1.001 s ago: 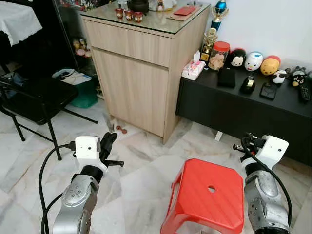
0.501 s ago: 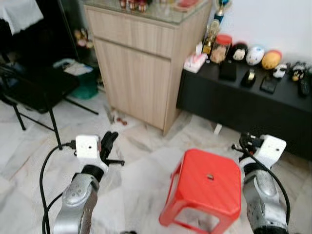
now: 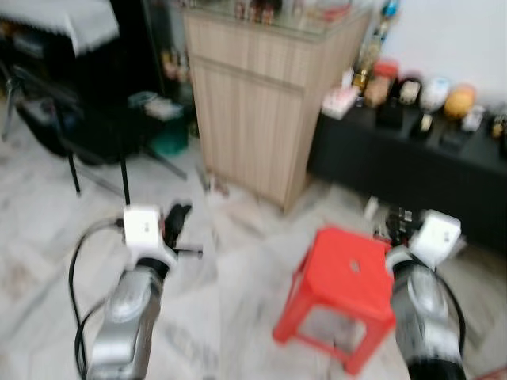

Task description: Hang keys on a hook

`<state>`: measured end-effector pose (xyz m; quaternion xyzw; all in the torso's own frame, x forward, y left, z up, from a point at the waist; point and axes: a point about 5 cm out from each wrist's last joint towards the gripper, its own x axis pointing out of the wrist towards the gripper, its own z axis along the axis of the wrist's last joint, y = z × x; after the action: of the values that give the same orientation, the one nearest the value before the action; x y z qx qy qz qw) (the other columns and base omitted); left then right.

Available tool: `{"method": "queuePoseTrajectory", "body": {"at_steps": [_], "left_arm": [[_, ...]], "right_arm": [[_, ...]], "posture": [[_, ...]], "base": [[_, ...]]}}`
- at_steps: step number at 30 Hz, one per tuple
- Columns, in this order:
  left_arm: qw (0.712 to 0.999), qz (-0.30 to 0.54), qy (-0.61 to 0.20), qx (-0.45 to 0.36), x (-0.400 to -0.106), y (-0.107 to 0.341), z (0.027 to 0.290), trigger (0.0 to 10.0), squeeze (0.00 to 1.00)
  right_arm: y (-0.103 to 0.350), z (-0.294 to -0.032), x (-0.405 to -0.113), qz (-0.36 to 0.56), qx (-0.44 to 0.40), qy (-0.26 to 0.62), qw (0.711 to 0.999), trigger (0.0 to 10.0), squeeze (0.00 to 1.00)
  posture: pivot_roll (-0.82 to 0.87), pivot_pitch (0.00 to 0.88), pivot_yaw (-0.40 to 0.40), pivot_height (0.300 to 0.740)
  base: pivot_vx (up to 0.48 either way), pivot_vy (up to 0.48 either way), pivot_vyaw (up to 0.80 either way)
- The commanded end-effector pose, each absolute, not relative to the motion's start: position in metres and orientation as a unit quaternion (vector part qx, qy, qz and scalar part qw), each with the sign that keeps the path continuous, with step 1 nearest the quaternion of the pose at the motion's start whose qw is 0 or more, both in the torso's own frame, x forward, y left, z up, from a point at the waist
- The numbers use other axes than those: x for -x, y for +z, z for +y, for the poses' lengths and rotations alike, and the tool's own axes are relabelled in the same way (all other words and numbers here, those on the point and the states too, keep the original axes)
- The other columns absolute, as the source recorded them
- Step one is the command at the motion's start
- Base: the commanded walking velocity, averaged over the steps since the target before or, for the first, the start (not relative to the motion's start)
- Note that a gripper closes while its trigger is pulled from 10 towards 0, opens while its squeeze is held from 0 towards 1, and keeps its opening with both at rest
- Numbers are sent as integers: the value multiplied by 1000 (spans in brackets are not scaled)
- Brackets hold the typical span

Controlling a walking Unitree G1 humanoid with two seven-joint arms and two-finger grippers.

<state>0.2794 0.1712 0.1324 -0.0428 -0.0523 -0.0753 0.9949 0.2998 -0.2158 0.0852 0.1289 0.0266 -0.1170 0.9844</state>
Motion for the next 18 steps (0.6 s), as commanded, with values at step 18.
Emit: {"method": "queuePoseTrajectory", "body": {"at_steps": [18], "left_arm": [[995,-54,-72,32,-289,128,172,10000,0]], "right_arm": [[87,-216,-312,26,-132,-125,983,10000,0]], "posture": [[-22,0,-30,740]], "base": [[-270,0,0]]}}
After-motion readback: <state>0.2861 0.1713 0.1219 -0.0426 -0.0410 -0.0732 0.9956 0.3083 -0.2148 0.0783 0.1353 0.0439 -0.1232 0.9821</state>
